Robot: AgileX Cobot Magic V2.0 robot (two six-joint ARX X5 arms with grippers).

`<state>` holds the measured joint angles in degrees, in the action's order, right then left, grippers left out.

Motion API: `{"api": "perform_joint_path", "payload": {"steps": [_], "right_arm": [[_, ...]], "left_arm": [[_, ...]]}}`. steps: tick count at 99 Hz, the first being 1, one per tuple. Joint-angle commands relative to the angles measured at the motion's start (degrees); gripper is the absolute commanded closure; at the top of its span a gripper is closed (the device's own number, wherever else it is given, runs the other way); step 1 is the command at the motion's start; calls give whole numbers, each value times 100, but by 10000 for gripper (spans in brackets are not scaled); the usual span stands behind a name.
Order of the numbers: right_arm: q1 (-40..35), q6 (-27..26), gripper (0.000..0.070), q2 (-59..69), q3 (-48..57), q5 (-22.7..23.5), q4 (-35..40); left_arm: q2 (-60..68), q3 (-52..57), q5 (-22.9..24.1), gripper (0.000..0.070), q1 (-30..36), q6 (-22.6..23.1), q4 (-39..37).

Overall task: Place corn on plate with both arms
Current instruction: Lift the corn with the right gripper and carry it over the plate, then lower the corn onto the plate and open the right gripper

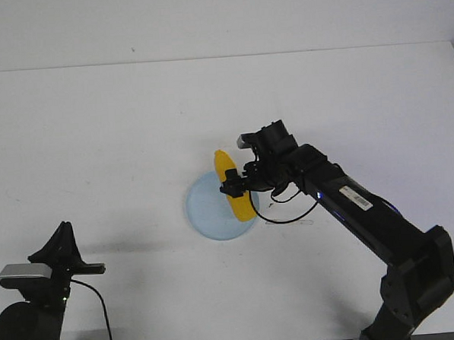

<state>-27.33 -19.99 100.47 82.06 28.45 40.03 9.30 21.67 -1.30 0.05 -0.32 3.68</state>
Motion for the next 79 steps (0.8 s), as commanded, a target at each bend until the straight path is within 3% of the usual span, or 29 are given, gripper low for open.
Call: {"api": "perform_joint_path", "payload": {"steps": [1, 33, 51, 71, 79], "right_arm": [[-114, -199, 367, 297, 74, -9, -76], [-461, -575, 367, 866, 74, -50, -450], [-577, -592, 363, 946, 74, -328, -352], [-640, -590, 343, 946, 74, -345, -354], [-640, -590, 299, 946, 74, -348, -334]], "left_arm": [[-13, 55, 26, 699, -4, 74, -74], [-13, 55, 26, 699, -4, 74, -74], [-13, 55, 26, 699, -4, 74, -74], [-13, 55, 26, 699, -4, 74, -74], [-13, 55, 26, 699, -4, 74, -72]]}}
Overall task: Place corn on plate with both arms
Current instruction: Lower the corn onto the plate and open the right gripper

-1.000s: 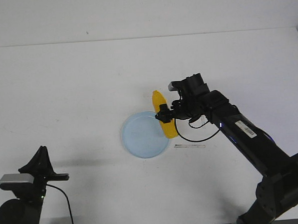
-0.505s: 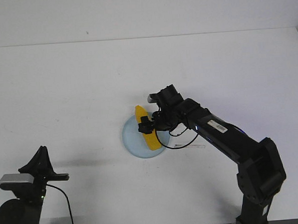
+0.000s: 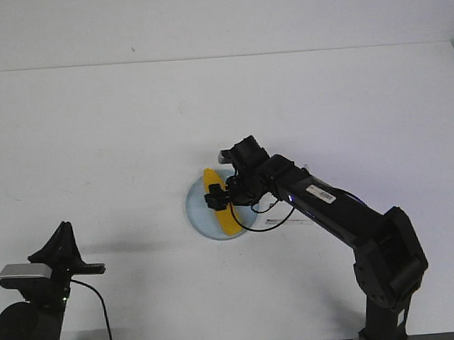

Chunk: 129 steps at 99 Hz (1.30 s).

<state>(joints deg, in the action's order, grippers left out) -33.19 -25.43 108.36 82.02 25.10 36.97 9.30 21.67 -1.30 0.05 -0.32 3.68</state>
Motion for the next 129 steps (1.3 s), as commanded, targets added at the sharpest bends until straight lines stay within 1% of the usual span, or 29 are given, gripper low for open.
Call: {"api": "perform_joint_path", "payload": {"steps": [1, 5, 12, 24, 32, 45, 60, 69, 89, 93, 96, 105, 111, 115, 121, 129], "right_arm": [[-55, -42, 291, 157, 79, -13, -28], [-55, -31, 265, 157, 79, -15, -20], [-55, -24, 265, 157, 79, -44, -11], [-55, -17, 265, 157, 79, -323, 48], [-55, 0, 259, 157, 79, -385, 48], [-59, 50, 238, 72, 90, -420, -103], [-57, 216, 238, -184, 96, -496, -393], [-59, 372, 239, -374, 96, -787, -420], [-63, 789, 242, -750, 94, -1707, -214], [-70, 931, 259, -822, 94, -1919, -142], [-85, 1067, 292, -872, 92, -2068, -76], [-140, 1412, 462, -1016, 85, -2562, 155], [-140, 1484, 549, -1113, 72, -2846, 304], [-140, 1493, 583, -1178, 52, -3032, 365], [-140, 1502, 610, -1279, -11, -3283, 378], [-133, 1504, 645, -1429, -133, -3506, 350]], "left_arm": [[-13, 55, 26, 699, -4, 74, -74], [-13, 55, 26, 699, -4, 74, -74], [-13, 55, 26, 699, -4, 74, -74], [-13, 55, 26, 699, -4, 74, -74], [-13, 55, 26, 699, -4, 74, -74], [-13, 55, 26, 699, -4, 74, -74], [-13, 55, 26, 699, -4, 74, -74], [-13, 55, 26, 699, -4, 74, -74], [-13, 55, 26, 699, -4, 74, -74], [-13, 55, 26, 699, -4, 74, -74], [-13, 55, 26, 699, -4, 74, -74], [-13, 55, 26, 699, -4, 74, -74], [-13, 55, 26, 699, -4, 74, -74], [-13, 55, 26, 699, -4, 74, -74], [-13, 55, 26, 699, -4, 74, -74], [-13, 55, 26, 699, -4, 74, -74]]}}
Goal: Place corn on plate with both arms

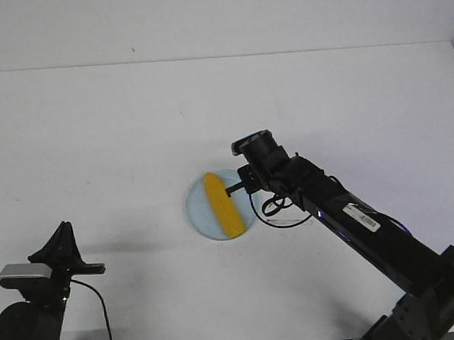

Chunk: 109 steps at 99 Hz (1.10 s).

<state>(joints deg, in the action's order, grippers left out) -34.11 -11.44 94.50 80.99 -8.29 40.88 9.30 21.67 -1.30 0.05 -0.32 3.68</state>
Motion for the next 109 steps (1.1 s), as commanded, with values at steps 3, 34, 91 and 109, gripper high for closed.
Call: {"api": "perform_joint_path", "payload": {"steps": [3, 34, 91, 109], "right_arm": [[-42, 105, 654, -109, -96, -247, -63], [157, 393, 663, -1349, -1727, -415, -1217], [2369, 302, 665, -4404, -5093, -341, -3781], [3060, 1106, 684, -5451, -5595, 260, -3853]], "left_arm": [[-13, 55, 26, 699, -4, 74, -74], [-13, 55, 26, 699, -4, 74, -74], [-13, 55, 26, 699, -4, 74, -74], [-13, 55, 26, 699, -4, 74, -74]]}}
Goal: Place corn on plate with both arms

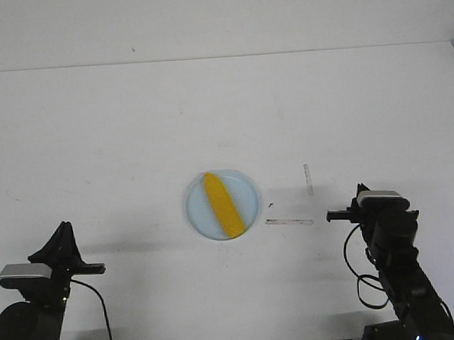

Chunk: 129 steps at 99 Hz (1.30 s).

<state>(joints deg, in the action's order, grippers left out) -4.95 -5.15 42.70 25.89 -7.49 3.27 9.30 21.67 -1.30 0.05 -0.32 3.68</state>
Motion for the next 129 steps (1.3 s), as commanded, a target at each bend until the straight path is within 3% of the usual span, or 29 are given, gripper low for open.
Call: {"api": "perform_joint_path", "payload": {"steps": [1, 12, 56, 129], "right_arm": [[175, 505, 684, -332, -109, 214, -92], [402, 542, 684, -1003, -304, 501, -116], [415, 409, 684, -3121, -343, 621, 144], [417, 350, 684, -3451, -341, 603, 101]], "left_arm": [[-13, 55, 26, 699, -4, 74, -74], [-13, 55, 26, 699, -4, 74, -74], [-13, 55, 26, 699, -4, 74, -74], [-13, 55, 26, 699, -4, 74, -74]]}}
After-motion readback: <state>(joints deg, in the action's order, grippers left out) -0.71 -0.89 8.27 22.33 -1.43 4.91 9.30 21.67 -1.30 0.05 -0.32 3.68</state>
